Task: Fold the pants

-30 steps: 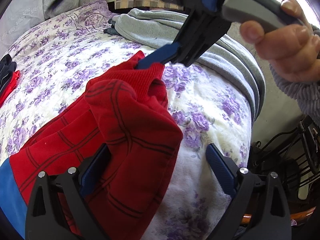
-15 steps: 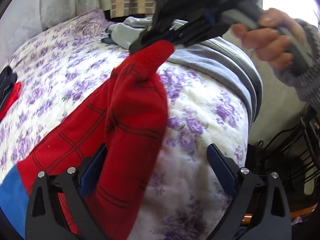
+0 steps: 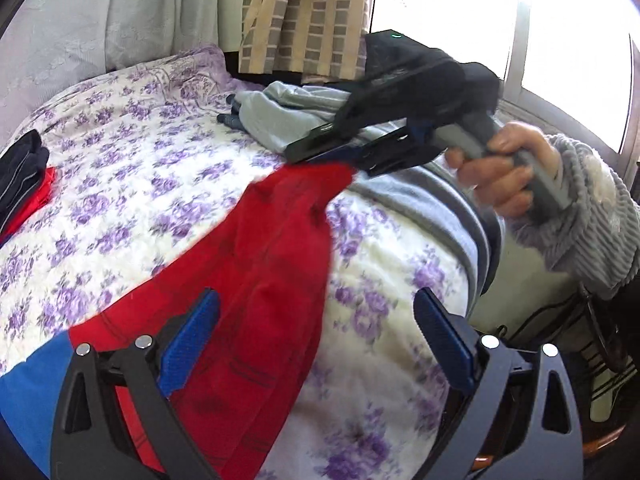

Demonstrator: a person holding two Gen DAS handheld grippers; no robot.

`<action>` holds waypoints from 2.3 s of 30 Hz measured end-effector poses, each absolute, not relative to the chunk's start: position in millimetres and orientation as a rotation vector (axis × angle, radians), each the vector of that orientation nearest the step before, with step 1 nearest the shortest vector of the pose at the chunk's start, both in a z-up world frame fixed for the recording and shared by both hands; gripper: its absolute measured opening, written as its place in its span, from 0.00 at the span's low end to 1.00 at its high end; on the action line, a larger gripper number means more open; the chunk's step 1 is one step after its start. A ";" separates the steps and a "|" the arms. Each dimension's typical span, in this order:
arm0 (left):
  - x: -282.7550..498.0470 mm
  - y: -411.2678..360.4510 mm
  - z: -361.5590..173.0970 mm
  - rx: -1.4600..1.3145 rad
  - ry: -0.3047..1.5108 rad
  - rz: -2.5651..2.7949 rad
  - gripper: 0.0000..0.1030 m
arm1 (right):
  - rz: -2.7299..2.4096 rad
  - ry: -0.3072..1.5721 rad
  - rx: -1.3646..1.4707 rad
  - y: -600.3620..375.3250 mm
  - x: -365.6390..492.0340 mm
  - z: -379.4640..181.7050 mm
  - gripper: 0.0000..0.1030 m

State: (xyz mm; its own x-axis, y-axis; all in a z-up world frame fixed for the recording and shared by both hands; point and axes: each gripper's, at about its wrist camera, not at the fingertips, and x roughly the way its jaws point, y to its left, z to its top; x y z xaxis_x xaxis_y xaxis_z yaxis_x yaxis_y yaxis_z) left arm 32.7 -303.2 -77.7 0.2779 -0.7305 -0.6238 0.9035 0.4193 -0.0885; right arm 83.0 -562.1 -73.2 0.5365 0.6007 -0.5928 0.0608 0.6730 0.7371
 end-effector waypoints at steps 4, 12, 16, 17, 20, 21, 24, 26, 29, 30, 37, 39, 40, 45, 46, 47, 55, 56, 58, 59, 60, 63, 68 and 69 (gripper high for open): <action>30.9 -326.1 -96.5 0.391 0.720 -1.091 0.92 | 0.324 1.067 0.730 -564.2 108.6 -95.8 0.26; 39.8 -324.1 -114.6 0.362 0.803 -1.106 0.92 | 0.243 0.845 0.919 -639.6 34.0 -38.0 0.74; 40.8 -309.7 -101.7 0.279 0.772 -1.111 0.92 | 0.420 0.812 0.773 -559.3 20.0 -8.9 0.74; 42.3 -300.4 -96.1 0.242 0.762 -1.096 0.92 | 0.466 0.810 0.770 -539.1 23.2 -11.1 0.73; 46.3 -271.8 -86.6 0.206 0.750 -1.040 0.92 | 0.527 0.849 0.844 -508.8 39.6 -33.5 0.73; 47.8 -260.0 -85.0 0.206 0.749 -1.015 0.92 | 0.537 0.876 0.861 -501.8 44.9 -45.4 0.73; 58.6 -210.3 -88.6 0.194 0.773 -0.898 0.92 | 0.374 0.940 0.811 -511.5 49.9 -78.7 0.59; 77.3 -170.7 -101.1 0.144 0.833 -0.776 0.92 | 0.303 0.977 0.900 -539.1 47.0 -111.8 0.00; 102.8 -116.0 -115.1 -0.076 0.917 -0.742 0.86 | 0.345 0.959 1.057 -556.6 40.7 -136.6 0.00; 104.2 -103.8 -111.9 -0.126 0.922 -0.744 0.86 | 0.323 0.960 1.006 -550.6 38.7 -129.8 0.00; 91.1 -17.5 -63.5 -0.245 0.721 -0.555 0.91 | 0.313 0.758 0.700 -476.9 13.1 -33.3 0.80; 101.8 -4.3 -62.9 -0.195 0.726 -0.485 0.91 | 0.318 0.758 0.630 -454.3 25.7 -24.2 0.80; 104.7 3.3 -65.9 -0.148 0.724 -0.408 0.91 | 0.299 0.783 0.602 -447.4 35.2 -28.8 0.80; 107.6 51.0 -92.5 0.012 0.753 -0.167 0.74 | 0.093 0.914 0.647 -491.7 46.4 -99.8 0.19; 100.9 60.2 -94.0 0.023 0.750 -0.180 0.68 | 0.064 0.911 0.713 -507.2 42.3 -110.8 0.00; 94.7 65.7 -91.8 0.023 0.743 -0.198 0.65 | 0.101 0.897 0.808 -518.0 39.2 -118.7 0.00; 29.4 117.5 -37.2 -0.126 0.541 -0.249 0.92 | 0.449 0.822 0.610 -407.4 66.5 -16.5 0.86; 29.4 129.2 -38.9 -0.196 0.568 -0.278 0.91 | 0.504 0.835 0.587 -386.6 82.0 -9.0 0.86; 34.6 134.0 -47.0 -0.197 0.597 -0.248 0.91 | 0.592 0.892 0.568 -345.9 119.2 -7.5 0.86; 37.5 131.1 -51.2 -0.169 0.600 -0.218 0.91 | 0.622 0.932 0.555 -328.8 134.4 -10.2 0.86; 44.6 131.1 -55.9 -0.155 0.613 -0.210 0.91 | 0.643 0.964 0.538 -313.4 149.1 -15.3 0.86; 58.8 123.5 -83.8 -0.036 0.736 -0.142 0.82 | 0.695 1.082 0.516 -264.9 192.7 -34.8 0.86; 25.8 120.0 -85.2 0.056 0.683 -0.095 0.82 | 0.787 1.217 0.498 -212.2 227.8 -53.8 0.86; 23.7 124.2 -78.1 0.012 0.663 -0.118 0.82 | 0.810 1.249 0.496 -203.9 231.2 -58.4 0.86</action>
